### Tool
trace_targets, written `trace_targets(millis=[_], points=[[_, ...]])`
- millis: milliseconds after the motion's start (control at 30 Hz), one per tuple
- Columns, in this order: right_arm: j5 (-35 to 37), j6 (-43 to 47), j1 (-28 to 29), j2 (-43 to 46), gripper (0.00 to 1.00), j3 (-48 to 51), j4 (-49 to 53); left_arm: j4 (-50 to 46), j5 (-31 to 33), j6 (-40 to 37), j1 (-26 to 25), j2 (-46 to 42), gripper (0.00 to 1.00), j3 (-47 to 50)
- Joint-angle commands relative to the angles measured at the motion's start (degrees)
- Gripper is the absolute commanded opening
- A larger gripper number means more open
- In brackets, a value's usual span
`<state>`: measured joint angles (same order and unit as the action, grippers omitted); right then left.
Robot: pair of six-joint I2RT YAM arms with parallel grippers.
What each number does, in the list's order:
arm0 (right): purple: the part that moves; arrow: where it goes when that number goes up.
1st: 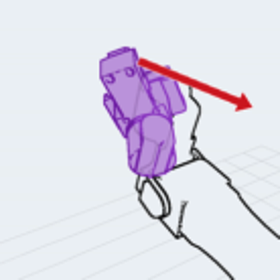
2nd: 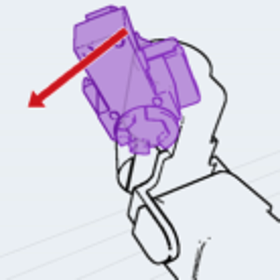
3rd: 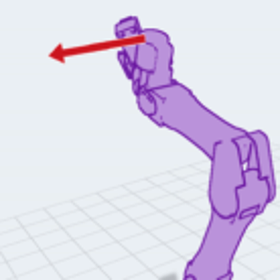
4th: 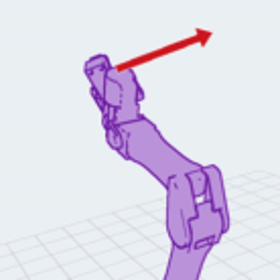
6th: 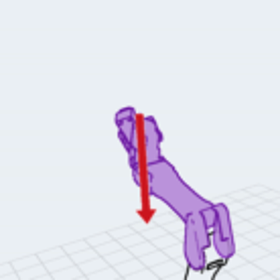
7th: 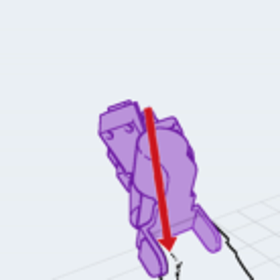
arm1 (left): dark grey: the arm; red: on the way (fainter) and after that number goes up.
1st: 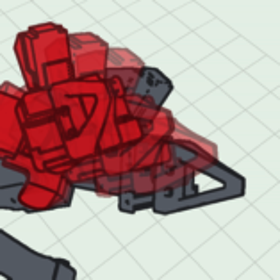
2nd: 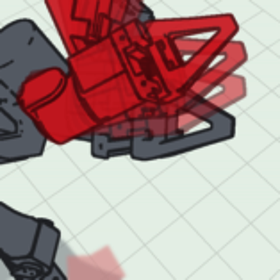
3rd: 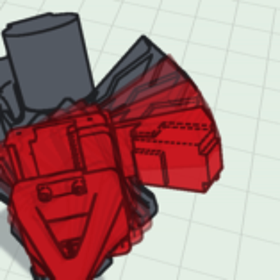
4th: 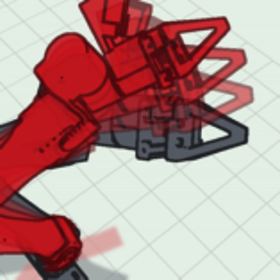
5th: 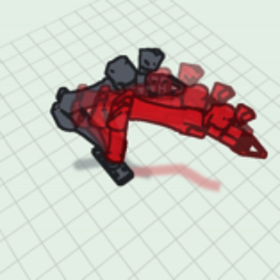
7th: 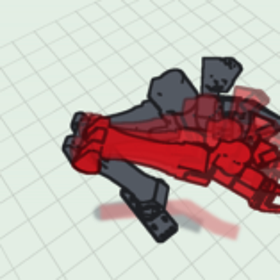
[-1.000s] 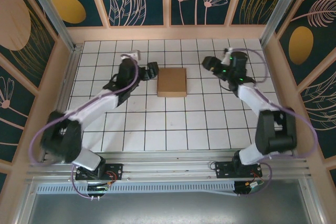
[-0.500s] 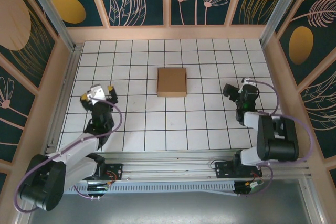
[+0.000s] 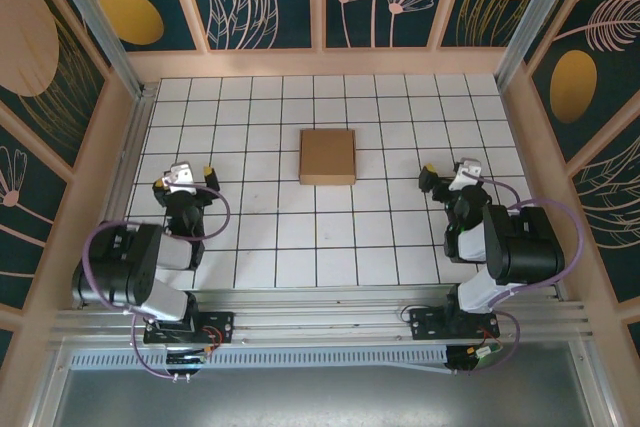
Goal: Fold the paper box
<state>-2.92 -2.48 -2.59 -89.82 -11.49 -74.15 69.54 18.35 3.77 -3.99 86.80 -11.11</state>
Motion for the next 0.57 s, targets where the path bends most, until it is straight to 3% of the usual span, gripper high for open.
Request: trace_targets(millis=[0, 533], points=[[0.17, 1.67, 0.24, -0.12, 0.99, -0.50, -3.58, 6.15, -3.69, 0.35, 1.09, 0.91, 0.99, -1.54], [0.74, 1.62, 0.42, -0.06, 0.99, 0.76, -6.09, 5.27, -3.63, 0.41, 1.09, 0.29, 0.99, -1.45]])
